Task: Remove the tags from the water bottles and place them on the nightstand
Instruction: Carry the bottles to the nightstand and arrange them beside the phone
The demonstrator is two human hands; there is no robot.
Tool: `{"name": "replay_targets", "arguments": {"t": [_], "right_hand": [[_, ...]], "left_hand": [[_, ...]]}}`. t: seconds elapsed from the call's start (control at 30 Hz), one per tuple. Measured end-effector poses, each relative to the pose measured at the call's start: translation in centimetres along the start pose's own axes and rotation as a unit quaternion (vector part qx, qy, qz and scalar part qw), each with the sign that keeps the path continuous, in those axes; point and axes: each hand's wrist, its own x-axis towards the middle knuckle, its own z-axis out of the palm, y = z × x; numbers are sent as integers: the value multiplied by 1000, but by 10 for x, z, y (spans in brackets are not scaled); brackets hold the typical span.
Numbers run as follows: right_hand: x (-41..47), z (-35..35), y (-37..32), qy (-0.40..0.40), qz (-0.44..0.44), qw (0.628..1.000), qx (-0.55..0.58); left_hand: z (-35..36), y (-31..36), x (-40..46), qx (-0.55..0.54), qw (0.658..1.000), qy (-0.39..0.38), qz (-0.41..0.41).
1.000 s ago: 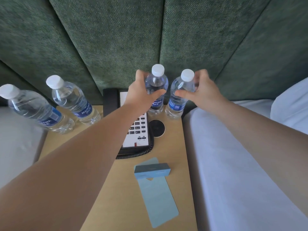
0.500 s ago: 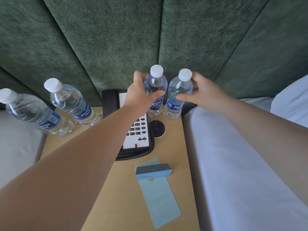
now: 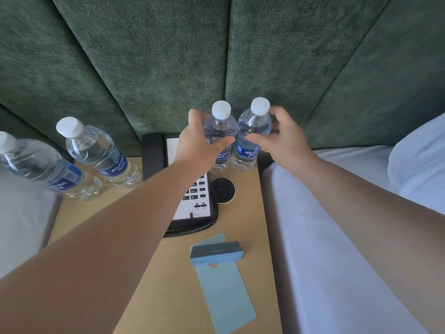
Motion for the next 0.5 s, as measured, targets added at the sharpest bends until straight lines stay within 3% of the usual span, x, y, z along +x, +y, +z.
{"name": "replay_targets", "arguments": {"t": [0.27, 0.5], "right_hand": [[-10, 13, 2, 59, -22, 998, 20], [-2, 9, 0, 23, -6, 1000, -2]], "left_hand": [[-11, 0, 10, 20, 999, -50, -1], [-12, 1, 6, 6, 999, -44, -15]]}}
